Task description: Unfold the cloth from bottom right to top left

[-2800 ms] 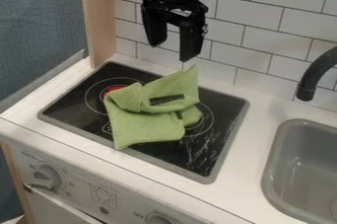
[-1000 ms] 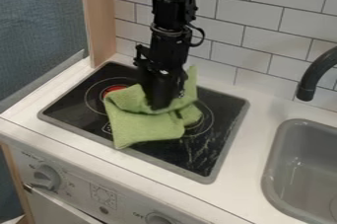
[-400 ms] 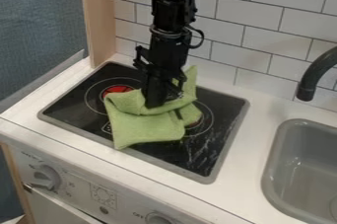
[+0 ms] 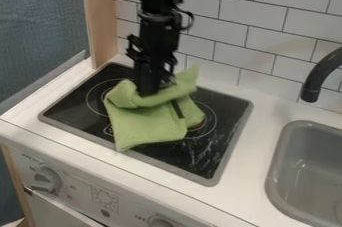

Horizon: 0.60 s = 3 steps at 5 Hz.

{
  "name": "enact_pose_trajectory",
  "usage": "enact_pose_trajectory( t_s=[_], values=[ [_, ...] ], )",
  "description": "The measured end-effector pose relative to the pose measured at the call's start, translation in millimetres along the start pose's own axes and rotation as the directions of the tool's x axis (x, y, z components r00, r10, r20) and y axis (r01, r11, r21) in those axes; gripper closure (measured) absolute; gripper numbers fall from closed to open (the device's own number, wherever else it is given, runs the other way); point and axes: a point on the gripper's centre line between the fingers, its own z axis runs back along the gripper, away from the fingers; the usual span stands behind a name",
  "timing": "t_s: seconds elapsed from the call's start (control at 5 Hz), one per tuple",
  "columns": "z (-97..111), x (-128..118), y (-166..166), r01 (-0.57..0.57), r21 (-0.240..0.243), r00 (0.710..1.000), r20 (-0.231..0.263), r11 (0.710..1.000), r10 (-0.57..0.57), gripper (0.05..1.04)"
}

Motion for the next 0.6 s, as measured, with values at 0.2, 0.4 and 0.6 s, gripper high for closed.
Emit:
enact_pose_trajectory(
  t_s=[0.2,0.4,0.6],
  values=[
    [12,1,14,-0.018,0.004,0.999,0.027,1.000,0.018,1.034],
    [24,-1,38,-0.062,0.025,0.997,0.052,0.998,0.061,1.034],
    [18,4,54,-0.087,0.035,0.995,0.055,0.996,0.085,1.034]
  ],
)
